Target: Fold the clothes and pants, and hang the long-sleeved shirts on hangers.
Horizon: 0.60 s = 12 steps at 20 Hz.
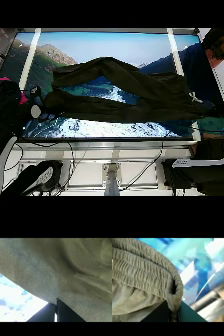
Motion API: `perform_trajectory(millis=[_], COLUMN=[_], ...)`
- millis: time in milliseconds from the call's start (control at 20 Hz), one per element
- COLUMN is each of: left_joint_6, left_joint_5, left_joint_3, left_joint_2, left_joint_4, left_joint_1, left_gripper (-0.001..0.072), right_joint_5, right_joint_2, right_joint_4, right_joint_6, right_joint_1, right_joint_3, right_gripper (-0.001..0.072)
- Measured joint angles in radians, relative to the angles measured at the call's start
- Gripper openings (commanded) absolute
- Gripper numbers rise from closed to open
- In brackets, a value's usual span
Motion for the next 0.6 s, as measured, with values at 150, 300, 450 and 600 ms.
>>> perform_trajectory(millis=[150,300,450,600], left_joint_6=[0.000,0.000,0.000,-0.001], left_joint_5=[0.019,0.026,0.030,0.029], left_joint_3=[-0.003,-0.004,-0.004,-0.004], left_joint_2=[0.000,0.001,0.000,0.001], left_joint_4=[-0.003,-0.017,-0.023,-0.016], left_joint_1=[0.000,0.000,0.000,0.002], left_gripper=[0.0007,0.0009,0.0297,0.0355], right_joint_5=[0.036,0.062,0.072,0.087], right_joint_2=[0.004,0.006,0.007,0.007], right_joint_4=[-0.051,-0.079,-0.104,-0.113], right_joint_6=[0.032,0.046,0.052,0.055], right_joint_1=[-0.011,-0.015,-0.018,-0.018], right_joint_3=[-0.001,-0.002,-0.002,0.000], right_gripper=[0.0026,0.0092,0.0407,0.0422])
